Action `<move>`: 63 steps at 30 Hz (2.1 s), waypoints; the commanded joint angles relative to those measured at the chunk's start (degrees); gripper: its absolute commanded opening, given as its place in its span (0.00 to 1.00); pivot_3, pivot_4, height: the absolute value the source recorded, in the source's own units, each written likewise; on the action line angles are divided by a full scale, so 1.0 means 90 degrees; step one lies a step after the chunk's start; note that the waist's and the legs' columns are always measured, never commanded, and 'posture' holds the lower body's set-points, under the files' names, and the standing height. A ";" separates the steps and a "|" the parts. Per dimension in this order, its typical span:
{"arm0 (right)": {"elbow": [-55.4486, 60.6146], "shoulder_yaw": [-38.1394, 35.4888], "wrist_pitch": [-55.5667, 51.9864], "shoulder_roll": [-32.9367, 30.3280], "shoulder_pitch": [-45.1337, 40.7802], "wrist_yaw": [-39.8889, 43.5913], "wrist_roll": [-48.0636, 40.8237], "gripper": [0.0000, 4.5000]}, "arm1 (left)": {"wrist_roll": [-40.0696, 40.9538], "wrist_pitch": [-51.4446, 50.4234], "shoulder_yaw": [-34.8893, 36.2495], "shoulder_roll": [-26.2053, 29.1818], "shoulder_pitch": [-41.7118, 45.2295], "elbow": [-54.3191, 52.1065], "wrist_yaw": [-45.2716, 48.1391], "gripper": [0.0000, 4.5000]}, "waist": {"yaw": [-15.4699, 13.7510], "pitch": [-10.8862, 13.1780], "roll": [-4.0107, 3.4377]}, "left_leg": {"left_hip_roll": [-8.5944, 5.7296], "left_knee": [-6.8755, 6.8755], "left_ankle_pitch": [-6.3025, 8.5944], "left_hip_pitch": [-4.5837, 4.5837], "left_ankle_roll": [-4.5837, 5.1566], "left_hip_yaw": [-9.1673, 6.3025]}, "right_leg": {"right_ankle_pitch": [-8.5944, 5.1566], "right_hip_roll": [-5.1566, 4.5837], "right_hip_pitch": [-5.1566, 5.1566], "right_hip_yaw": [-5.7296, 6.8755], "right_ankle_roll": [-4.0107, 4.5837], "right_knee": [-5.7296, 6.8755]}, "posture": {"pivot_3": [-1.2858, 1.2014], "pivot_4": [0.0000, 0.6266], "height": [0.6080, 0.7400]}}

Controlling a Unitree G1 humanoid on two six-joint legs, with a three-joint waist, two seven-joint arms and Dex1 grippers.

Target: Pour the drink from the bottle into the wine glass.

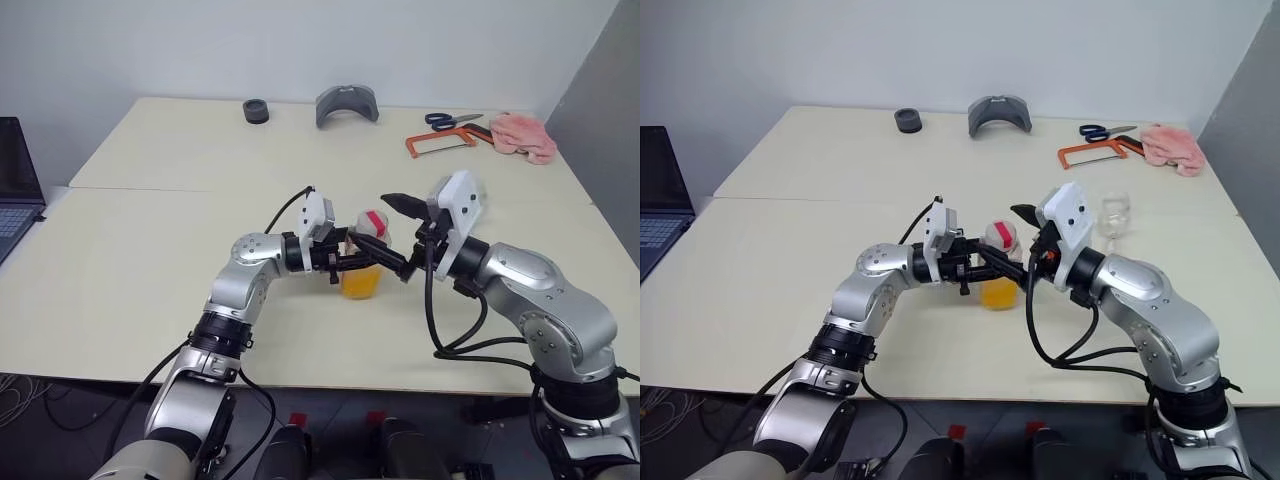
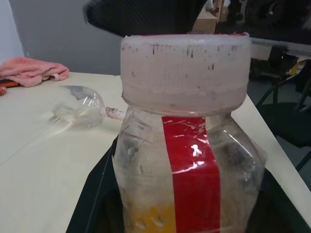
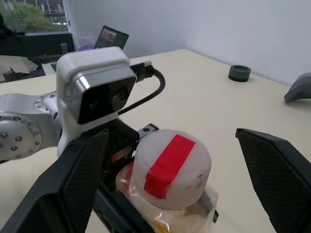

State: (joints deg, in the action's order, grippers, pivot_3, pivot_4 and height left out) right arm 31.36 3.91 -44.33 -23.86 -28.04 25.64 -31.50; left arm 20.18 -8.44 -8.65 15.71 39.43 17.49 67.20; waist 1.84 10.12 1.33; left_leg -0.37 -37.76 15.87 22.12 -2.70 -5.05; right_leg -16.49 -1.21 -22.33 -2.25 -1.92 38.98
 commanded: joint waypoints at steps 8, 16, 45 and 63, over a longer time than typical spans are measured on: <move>-0.0114 0.0008 0.0110 -0.0004 -0.0035 0.0160 0.0093 0.46 | -0.0003 0.0258 0.0086 -0.0034 0.0078 -0.0190 -0.0021 0.40 | 0.0004 0.0001 -0.0001 | 0.0000 0.0000 0.0000 0.0000 0.0001 0.0001 | 0.0000 0.0000 -0.0001 -0.0001 0.0000 0.0000 | 0.52 0.24 1.00; -0.0479 0.0419 0.1132 -0.0781 -0.0362 0.2177 0.0191 0.42 | 0.0011 0.0221 0.0035 0.0032 0.0175 -0.0107 0.0296 0.40 | 0.0002 0.0003 -0.0004 | -0.0003 -0.0001 0.0001 0.0000 0.0001 0.0005 | 0.0000 -0.0001 -0.0001 -0.0001 0.0000 0.0000 | 0.52 0.24 1.00; 0.1051 -0.0609 0.0089 -0.0027 0.0556 -0.0201 -0.0306 0.89 | -0.0021 0.0320 0.0147 -0.0290 0.0378 0.0361 0.0336 0.39 | 0.0004 0.0029 -0.0023 | 0.0002 -0.0020 -0.0005 0.0089 -0.0007 -0.0003 | 0.0002 -0.0008 -0.0088 -0.0003 0.0000 0.0023 | 0.52 0.24 1.00; 0.0635 0.0199 0.0738 0.0707 0.0815 -0.0902 0.0920 0.81 | -0.0090 0.0464 0.0123 -0.0343 0.0547 0.0547 0.0383 0.39 | 0.0003 0.0029 -0.0024 | -0.0003 -0.0020 -0.0006 0.0087 -0.0008 0.0008 | 0.0002 -0.0003 -0.0094 -0.0008 0.0001 0.0029 | 0.52 0.24 1.00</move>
State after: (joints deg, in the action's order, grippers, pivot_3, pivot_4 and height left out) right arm 35.71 5.92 -39.24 -17.66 -20.72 17.35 -23.32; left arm 18.92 -5.50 -8.50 12.62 42.92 23.48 70.62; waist 1.87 10.38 1.12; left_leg -0.40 -37.94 15.82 22.90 -2.77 -4.97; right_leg -16.47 -1.24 -23.18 -2.33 -1.91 39.25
